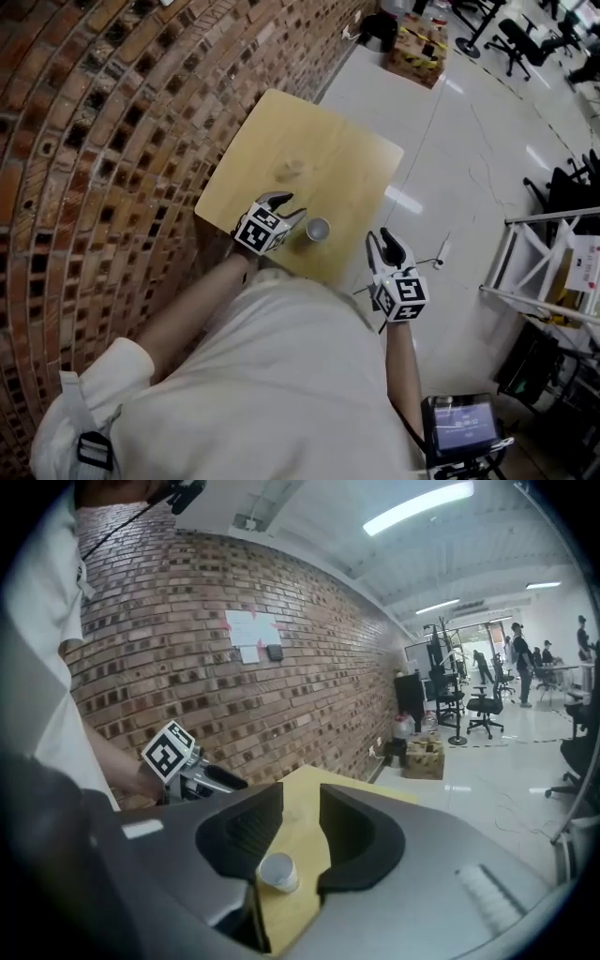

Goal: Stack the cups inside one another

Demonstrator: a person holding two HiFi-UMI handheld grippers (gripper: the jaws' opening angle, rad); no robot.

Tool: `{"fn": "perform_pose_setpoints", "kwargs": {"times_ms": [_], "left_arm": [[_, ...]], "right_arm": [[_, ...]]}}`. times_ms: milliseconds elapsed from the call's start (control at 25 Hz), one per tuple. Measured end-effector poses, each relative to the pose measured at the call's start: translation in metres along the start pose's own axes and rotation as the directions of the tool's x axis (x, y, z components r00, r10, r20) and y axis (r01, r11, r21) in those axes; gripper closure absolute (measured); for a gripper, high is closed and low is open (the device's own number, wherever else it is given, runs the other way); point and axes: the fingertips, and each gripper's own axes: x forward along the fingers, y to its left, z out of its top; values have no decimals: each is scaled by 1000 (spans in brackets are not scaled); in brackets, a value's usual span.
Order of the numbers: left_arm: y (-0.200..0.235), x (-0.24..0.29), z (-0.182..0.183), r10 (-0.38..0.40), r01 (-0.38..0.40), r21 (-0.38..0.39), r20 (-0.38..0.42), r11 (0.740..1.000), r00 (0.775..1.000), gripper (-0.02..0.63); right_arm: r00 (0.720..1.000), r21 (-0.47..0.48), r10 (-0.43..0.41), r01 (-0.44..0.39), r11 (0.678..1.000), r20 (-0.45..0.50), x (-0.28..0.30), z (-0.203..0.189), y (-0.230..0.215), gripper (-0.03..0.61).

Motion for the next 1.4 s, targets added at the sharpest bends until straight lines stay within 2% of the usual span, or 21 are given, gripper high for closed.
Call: {"fn": "perform_pose_setpoints", "kwargs": {"times_ms": [240, 440, 560, 840, 1400], "left_arm": [[39, -38, 14, 110, -96, -111, 122, 989, 986, 414], [61, -58, -16, 215, -191, -196, 110, 962, 970, 417], [65, -66, -30, 253, -223, -233, 108, 947, 961, 419], [48, -70, -49, 225, -183, -282, 124, 942, 966, 443], [26, -59, -52, 192, -161, -248, 105, 955, 976, 446]], "right_arm": [[999, -44, 53, -53, 998, -5, 21, 14, 8, 466], [996, -50, 93, -92, 995, 15, 23, 19, 17, 462], [994, -45, 108, -107, 993, 14, 25, 12, 19, 443], [995, -19, 98, -99, 995, -11, 30, -7, 16, 426], [996, 38, 68, -66, 997, -52, 21, -37, 9, 426]]}}
